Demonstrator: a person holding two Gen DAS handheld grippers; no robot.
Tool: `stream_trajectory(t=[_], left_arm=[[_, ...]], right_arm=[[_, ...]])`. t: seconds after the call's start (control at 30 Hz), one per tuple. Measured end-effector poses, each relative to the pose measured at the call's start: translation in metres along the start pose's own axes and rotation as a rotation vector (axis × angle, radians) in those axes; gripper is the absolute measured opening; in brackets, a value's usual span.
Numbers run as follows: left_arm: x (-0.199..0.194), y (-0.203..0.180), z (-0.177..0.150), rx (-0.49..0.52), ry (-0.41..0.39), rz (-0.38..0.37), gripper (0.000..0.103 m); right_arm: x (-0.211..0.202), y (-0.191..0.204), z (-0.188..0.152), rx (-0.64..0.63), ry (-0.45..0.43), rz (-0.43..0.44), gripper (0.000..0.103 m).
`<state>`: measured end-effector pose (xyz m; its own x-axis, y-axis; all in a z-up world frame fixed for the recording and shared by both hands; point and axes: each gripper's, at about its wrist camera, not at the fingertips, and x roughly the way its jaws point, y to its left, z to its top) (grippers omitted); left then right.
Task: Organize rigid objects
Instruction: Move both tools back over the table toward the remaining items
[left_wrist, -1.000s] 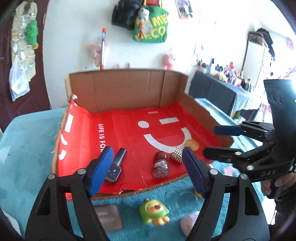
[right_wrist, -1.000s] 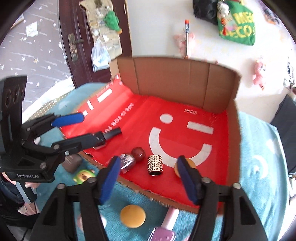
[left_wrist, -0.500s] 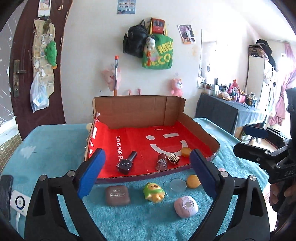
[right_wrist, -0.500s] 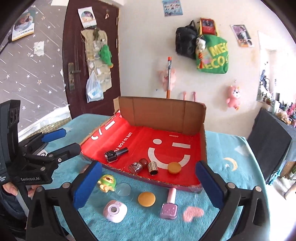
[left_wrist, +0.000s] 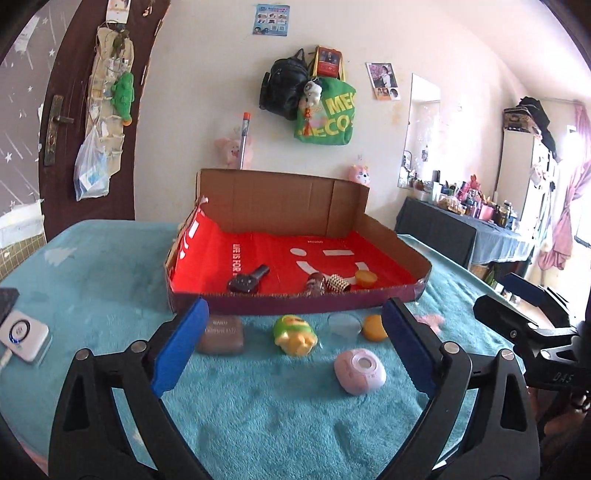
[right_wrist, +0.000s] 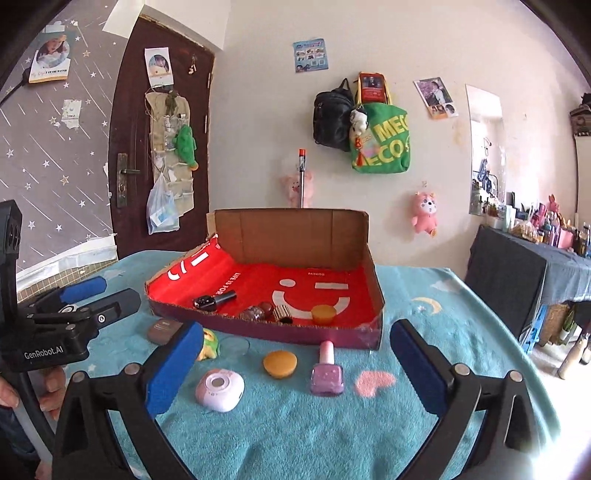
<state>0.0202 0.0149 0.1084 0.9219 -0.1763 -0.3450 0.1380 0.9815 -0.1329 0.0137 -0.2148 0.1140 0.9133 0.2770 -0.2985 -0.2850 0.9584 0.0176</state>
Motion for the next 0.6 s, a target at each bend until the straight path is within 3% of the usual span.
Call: stream_trajectory(t=[0.3,0.6], left_arm=[[0.008,-0.003,-0.038,0.046,0.001,0.051,0.096],[0.018,0.006,-0.052,0.014,0.017,0.067,0.096]], right_arm=[[0.017,-0.006,-0.049,0.046,0.035,-0.039,0.103],[0.03,-0.011,-0.066,0.068,0.064,-0.07,0.103]])
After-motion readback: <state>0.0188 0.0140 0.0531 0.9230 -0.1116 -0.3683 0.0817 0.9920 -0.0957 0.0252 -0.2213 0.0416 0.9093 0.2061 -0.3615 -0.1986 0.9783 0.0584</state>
